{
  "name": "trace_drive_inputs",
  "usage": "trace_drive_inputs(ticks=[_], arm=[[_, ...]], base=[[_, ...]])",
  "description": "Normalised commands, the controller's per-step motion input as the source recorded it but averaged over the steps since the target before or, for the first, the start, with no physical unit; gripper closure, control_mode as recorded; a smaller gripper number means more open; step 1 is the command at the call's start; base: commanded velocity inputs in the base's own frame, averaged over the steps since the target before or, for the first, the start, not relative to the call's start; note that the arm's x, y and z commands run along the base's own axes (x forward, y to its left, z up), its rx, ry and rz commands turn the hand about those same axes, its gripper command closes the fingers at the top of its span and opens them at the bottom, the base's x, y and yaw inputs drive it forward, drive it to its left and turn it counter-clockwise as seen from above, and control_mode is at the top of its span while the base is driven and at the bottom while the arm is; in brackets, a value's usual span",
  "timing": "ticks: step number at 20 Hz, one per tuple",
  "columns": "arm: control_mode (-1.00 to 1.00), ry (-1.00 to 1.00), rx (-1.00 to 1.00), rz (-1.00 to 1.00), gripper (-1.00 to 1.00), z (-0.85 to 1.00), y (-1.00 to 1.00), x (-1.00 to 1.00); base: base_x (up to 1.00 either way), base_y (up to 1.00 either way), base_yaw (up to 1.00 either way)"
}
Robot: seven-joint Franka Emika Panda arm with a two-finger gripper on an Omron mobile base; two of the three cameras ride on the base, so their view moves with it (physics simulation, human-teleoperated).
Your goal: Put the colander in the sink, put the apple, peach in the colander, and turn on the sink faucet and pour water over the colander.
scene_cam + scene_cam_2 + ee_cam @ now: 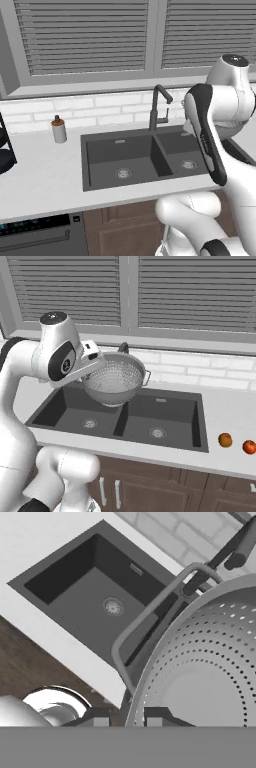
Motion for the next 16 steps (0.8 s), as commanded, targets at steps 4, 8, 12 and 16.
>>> trace_drive_inputs(ticks=[4,8,12,16], arm=[[-1.0,0.0,0.0,0.0,1.0,0.21,0.82,-0.32],[-1.0,0.0,0.0,0.05,1.0,0.01,0.95,0.01],[-1.0,0.0,0.0,0.09,1.0,0.0,0.98,0.27],[-1.0,0.01,0.0,0.1,1.0,-0.05,0.89,0.53]], base=[[0.0,0.0,0.0],[0.0,0.0,0.0],[0.0,0.0,0.0],[0.0,0.0,0.0]])
